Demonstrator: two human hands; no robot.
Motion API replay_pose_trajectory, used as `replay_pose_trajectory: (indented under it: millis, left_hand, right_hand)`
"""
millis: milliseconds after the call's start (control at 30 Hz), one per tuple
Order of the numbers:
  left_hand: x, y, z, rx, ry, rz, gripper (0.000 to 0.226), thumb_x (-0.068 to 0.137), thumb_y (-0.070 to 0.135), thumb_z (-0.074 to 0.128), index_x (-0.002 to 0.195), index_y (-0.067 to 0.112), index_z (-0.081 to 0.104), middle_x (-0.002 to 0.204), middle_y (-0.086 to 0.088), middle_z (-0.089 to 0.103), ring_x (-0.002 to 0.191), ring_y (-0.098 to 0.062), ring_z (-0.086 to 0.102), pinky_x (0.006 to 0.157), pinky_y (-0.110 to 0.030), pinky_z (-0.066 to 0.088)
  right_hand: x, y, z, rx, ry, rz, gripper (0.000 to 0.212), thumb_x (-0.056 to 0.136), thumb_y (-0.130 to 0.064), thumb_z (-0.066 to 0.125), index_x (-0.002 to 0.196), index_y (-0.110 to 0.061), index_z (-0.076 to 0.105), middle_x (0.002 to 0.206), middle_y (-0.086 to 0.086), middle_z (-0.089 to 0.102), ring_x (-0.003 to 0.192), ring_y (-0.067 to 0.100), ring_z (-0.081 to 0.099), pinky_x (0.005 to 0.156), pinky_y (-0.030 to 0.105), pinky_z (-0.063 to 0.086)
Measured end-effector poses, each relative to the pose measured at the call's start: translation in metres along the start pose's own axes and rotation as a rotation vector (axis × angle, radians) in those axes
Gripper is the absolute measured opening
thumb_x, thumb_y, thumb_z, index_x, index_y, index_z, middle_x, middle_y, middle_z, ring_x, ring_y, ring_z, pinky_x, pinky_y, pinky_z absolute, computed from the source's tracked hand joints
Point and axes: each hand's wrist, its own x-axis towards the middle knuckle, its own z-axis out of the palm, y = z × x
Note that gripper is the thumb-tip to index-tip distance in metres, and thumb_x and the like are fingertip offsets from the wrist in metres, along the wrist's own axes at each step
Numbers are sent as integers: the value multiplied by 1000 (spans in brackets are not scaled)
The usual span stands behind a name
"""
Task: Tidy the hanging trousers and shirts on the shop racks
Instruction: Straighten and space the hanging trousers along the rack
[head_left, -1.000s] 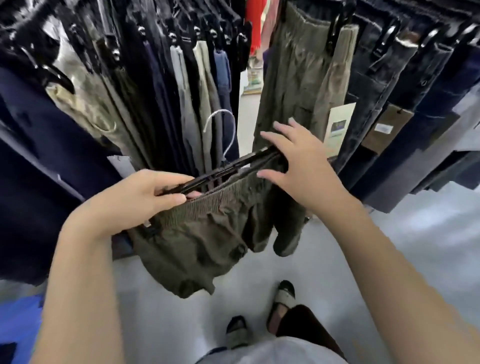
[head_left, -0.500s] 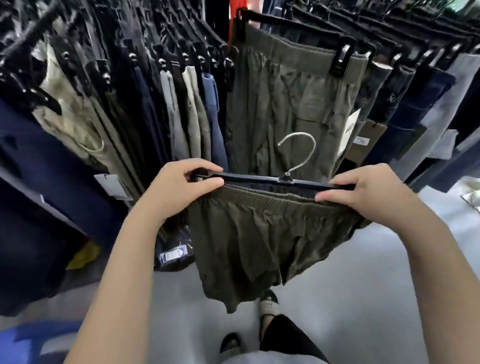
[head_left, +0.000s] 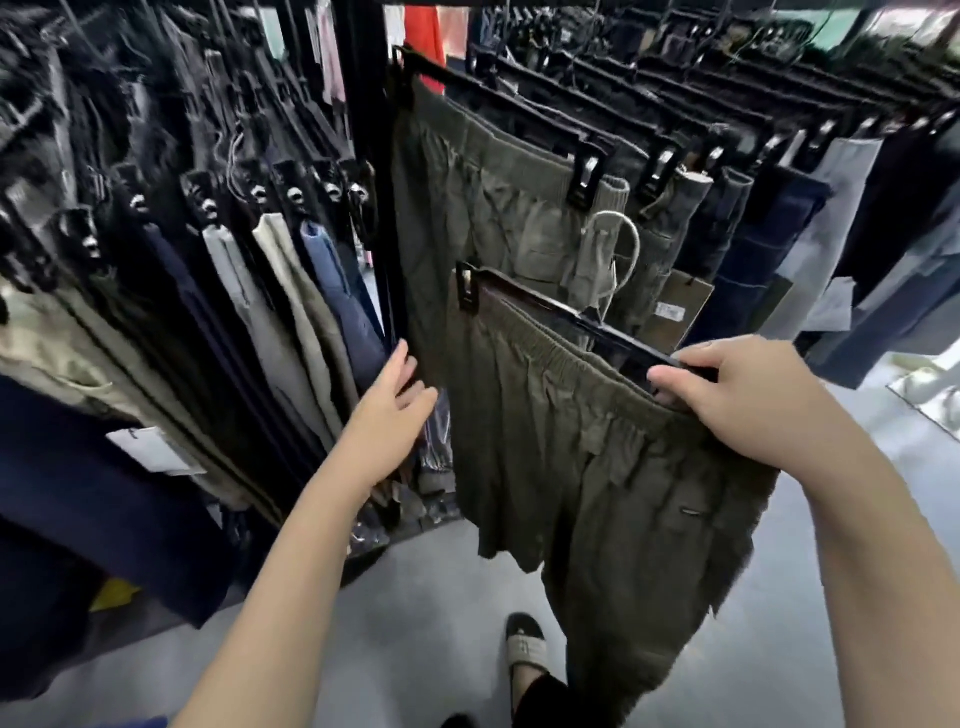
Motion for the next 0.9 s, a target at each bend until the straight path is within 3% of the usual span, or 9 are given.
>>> replay_pose_trajectory:
  millis: [133, 300, 433, 567, 667, 733, 800, 900]
  left_hand:
    - [7, 18, 9, 95, -117, 29, 57, 99, 20, 49, 148, 38, 26, 145, 8, 45, 125, -7, 49, 110, -42, 38]
    - [18, 75, 21, 112, -200, 141, 51, 101, 24, 44, 146, 43, 28, 143, 13, 45, 127, -6, 48, 107, -37, 43]
    - [40, 121, 20, 51, -103, 224, 50, 101, 27, 45, 146, 42, 29, 145, 13, 40, 131, -3, 41, 111, -36, 38]
    - [67, 150, 22, 47, 28, 279, 50, 99, 30, 48, 146, 40, 32, 144, 18, 39, 131, -1, 39, 114, -38, 33]
    - [83, 167, 27, -7, 101, 246, 51, 99, 26, 49, 146, 34, 33, 143, 13, 44, 126, -4, 45, 113, -37, 35]
    - [92, 172, 29, -65, 121, 217, 51, 97, 28, 53, 146, 28, 38, 140, 5, 51, 125, -12, 51, 112, -39, 37]
    - [97, 170, 28, -70, 141, 192, 50, 95, 28, 52, 144, 22, 42, 139, -5, 54, 129, -23, 49, 111, -41, 37]
    - [104, 160, 24, -56, 163, 147, 45, 99, 20, 48, 143, 15, 44, 140, -3, 53, 129, -18, 49, 106, -31, 42]
  right_hand:
    - [23, -26, -6, 34, -9, -36, 33, 97, -38, 54, 73, -23, 71, 66, -7, 64, 59, 4, 53, 54, 12, 33]
    - [63, -71, -27, 67, 15, -84, 31, 100, -30, 49, 88, -11, 70, 79, -1, 57, 65, 11, 50, 56, 26, 35]
    - [101, -110, -46, 84, 121, -136, 26, 99, -21, 46, 87, -4, 62, 88, 11, 61, 89, 31, 60, 66, 30, 33]
    - [140, -131, -59, 72, 204, -136, 21, 98, -22, 49, 79, -11, 49, 88, 10, 57, 84, 30, 57, 64, 27, 30]
    - [164, -146, -62, 6, 200, -160, 23, 96, -21, 51, 75, -12, 47, 96, 10, 60, 95, 29, 62, 57, 24, 29]
    - [171, -156, -62, -40, 186, -164, 15, 97, -20, 50, 92, -8, 59, 101, 10, 62, 99, 25, 65, 57, 20, 33]
    - [173, -165, -60, -40, 154, -140, 16, 96, -13, 50, 108, -6, 59, 112, 12, 63, 105, 25, 64, 65, 25, 41]
    - [172, -167, -47, -32, 111, -151, 19, 95, -7, 51, 112, -5, 58, 117, 13, 61, 107, 25, 65, 82, 28, 51]
